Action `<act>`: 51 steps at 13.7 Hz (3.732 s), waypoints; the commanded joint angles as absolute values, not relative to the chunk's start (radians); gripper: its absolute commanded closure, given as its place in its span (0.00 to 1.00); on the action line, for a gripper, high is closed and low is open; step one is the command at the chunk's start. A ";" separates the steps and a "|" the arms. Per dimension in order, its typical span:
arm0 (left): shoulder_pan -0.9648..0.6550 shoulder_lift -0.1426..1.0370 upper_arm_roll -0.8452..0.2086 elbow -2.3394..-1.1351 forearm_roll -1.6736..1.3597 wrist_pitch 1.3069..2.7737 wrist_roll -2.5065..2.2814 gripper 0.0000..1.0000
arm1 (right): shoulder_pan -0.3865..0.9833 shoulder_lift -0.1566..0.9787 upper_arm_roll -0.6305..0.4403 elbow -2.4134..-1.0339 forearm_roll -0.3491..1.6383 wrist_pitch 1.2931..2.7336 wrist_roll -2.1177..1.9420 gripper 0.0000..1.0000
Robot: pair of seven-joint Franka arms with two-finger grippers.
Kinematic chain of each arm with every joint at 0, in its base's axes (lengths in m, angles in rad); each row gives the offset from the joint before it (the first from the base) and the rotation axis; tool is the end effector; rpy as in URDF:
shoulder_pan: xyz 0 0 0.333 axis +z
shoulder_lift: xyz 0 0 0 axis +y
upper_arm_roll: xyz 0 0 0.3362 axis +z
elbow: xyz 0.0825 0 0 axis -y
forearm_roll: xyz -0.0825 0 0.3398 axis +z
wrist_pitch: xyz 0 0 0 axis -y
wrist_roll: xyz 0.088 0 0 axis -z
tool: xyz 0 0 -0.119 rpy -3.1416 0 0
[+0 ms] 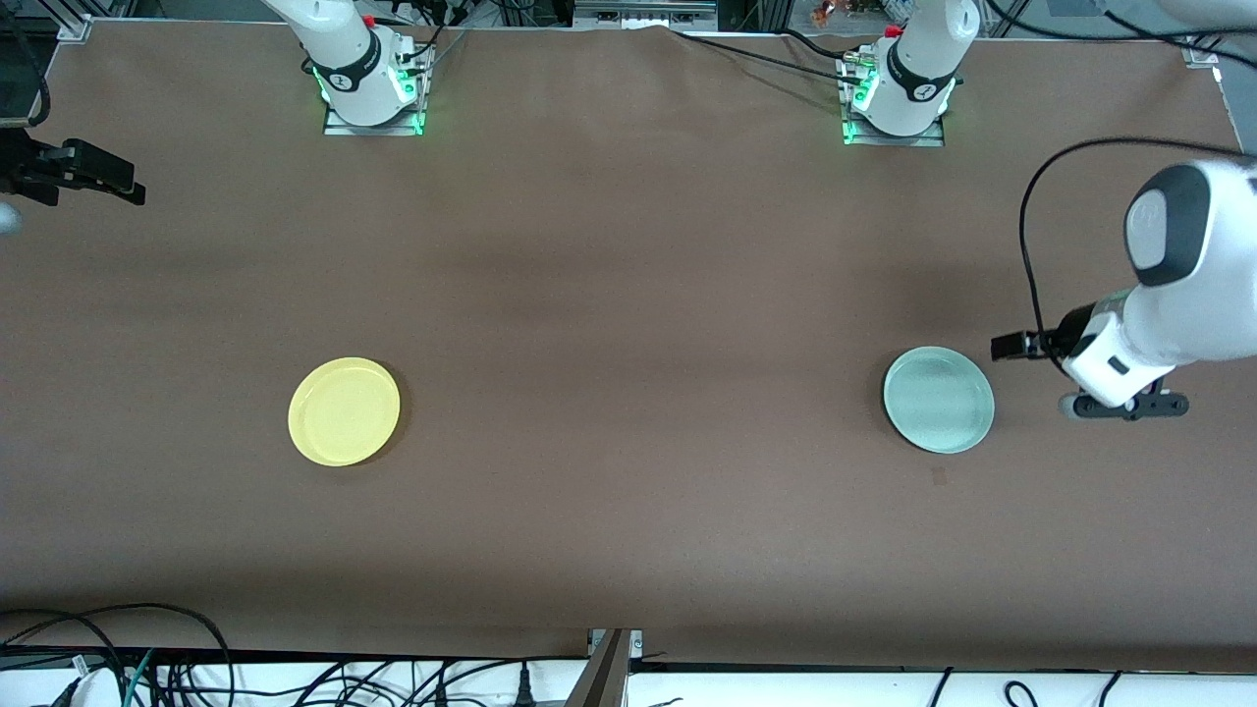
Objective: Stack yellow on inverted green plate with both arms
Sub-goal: 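Reach the left gripper down to the rim of the green plate, then grasp the green plate rim with the left gripper and lift it, then tilt the green plate with the left gripper while the right gripper grasps yellow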
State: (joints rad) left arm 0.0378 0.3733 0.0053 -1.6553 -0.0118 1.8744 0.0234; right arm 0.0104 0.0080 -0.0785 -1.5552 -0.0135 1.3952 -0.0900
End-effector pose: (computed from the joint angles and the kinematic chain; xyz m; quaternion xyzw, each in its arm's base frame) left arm 0.6089 0.0249 0.4087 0.9969 0.0119 -0.0768 0.0071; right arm 0.4900 -0.0350 0.6216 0.9964 0.0103 -0.0842 0.0004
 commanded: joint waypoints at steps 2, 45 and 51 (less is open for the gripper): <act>0.077 0.477 0.000 -1.634 -0.005 2.044 0.133 0.00 | -0.003 0.018 -0.072 -1.531 -0.002 1.387 -0.087 0.00; -0.237 0.526 -0.121 -1.428 0.316 1.691 0.030 1.00 | -0.006 0.178 -0.133 -1.531 0.015 1.448 -0.089 0.00; -0.478 0.548 -0.115 -1.428 0.564 1.614 -0.305 1.00 | -0.021 0.403 -0.133 -1.546 0.080 1.609 -0.091 0.00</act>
